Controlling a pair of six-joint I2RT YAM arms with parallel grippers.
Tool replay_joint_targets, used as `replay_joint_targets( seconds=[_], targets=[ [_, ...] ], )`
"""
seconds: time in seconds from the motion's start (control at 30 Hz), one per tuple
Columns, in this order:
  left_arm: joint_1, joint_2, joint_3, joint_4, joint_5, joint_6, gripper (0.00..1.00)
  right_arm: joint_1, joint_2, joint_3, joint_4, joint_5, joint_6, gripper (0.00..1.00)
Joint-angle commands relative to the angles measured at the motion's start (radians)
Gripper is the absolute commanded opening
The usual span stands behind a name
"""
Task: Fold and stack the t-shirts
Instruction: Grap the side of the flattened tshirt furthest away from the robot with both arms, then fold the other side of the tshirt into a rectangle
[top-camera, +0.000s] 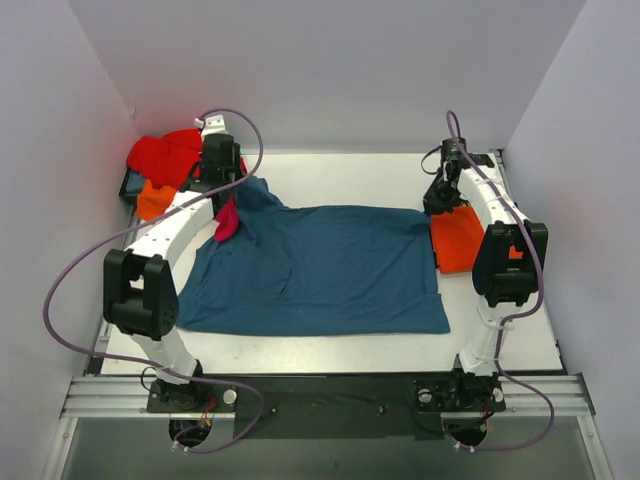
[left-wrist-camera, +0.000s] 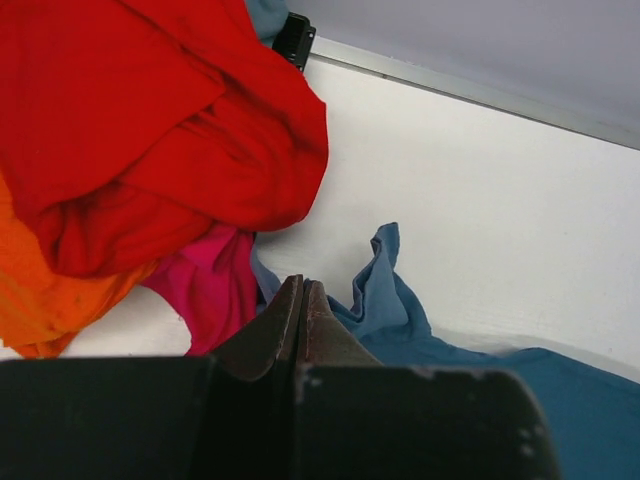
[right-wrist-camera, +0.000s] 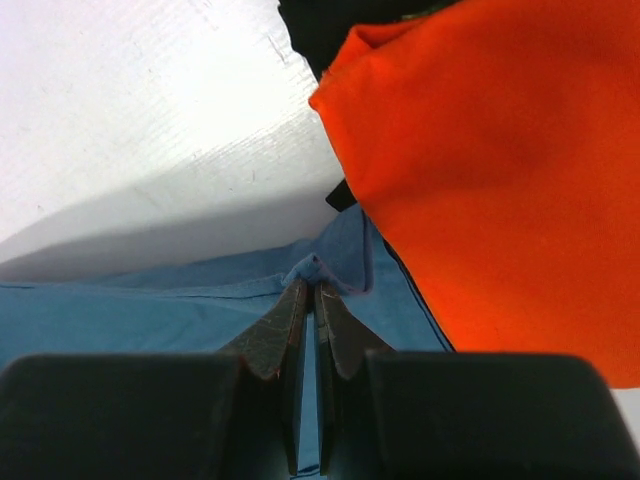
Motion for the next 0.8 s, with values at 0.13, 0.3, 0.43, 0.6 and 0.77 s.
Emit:
replay_joint_targets(
  seconds=[0.13,0.3,0.43,0.6,0.77],
  targets=[
    [-0.058,-0.171,-0.112,-0.023,-0.105,0.008,0.00,-0.016,-0.145,-0.093,0.003,-0.017,0.011,0.00],
    [-0.098,-0.237,-0.193,-0.069,-0.176,-0.018,0.00,-0.013,-0.220,-0.188,0.047,-0.045,0.029,0.00],
    [-0.103,-0.300,-0.265,-0.123,-0.246,-0.061,0.00,-0.015,-0.286,-0.286,0.084,-0.037,0.049,0.00],
    [-0.111,-0.429,-0.400,-0.130,-0.285,-0.099,0.00,-0.016,-0.336,-0.391,0.115,-0.037,0.066,0.00],
    [-0.149,-0.559,-0.492,-0.156,-0.343,-0.133,0.00,-0.018,-0.386,-0.467,0.144,-0.031,0.075,0.00]
  ],
)
